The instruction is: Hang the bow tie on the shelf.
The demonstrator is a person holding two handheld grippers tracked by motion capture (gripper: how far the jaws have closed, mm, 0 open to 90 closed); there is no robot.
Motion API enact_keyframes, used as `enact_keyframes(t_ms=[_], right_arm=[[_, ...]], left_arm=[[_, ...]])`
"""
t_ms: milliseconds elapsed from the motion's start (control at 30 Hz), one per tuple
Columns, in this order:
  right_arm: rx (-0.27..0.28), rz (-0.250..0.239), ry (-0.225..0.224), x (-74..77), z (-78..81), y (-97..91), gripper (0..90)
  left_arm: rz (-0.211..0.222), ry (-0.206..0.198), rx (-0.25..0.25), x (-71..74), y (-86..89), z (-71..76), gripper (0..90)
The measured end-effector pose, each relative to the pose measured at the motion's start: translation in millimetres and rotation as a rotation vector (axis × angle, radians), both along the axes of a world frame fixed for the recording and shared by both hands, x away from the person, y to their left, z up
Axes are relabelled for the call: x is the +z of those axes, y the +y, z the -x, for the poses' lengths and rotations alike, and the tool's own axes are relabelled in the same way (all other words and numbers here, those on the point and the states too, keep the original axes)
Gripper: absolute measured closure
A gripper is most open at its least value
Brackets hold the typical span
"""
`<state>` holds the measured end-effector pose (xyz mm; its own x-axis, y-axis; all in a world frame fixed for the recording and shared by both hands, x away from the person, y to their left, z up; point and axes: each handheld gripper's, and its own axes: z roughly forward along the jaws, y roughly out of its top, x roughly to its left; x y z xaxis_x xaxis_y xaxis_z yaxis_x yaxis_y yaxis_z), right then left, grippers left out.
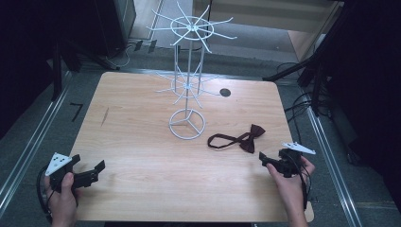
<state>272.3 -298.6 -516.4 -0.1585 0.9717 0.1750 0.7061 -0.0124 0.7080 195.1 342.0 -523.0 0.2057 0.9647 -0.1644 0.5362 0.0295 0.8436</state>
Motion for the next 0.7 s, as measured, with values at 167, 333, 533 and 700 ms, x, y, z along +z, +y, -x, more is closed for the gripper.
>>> enact_keyframes(t_ms=[167,333,533,700], right_arm=[[0.054,0.058,0.106,12.6,-25.7,23.2,8.8],[0.076,0.062,0.197,23.2,-46.9,40.0,0.0],[0.058,0.062,0.256,31.1,-67.0,58.3,0.0],[0.028,0.087,0.289,31.9,-79.7,70.5,0.0]], left_arm=[[0.004,-0.002,-0.002,0.0,0.1,0.0,0.0],[0.002,0.0,-0.002,0.0,0.1,-0.1,0.0],[0.0,-0.001,-0.002,0.0,0.0,-0.1,0.0],[0.003,-0.003,-0.003,0.0,-0.1,-0.1,0.0]])
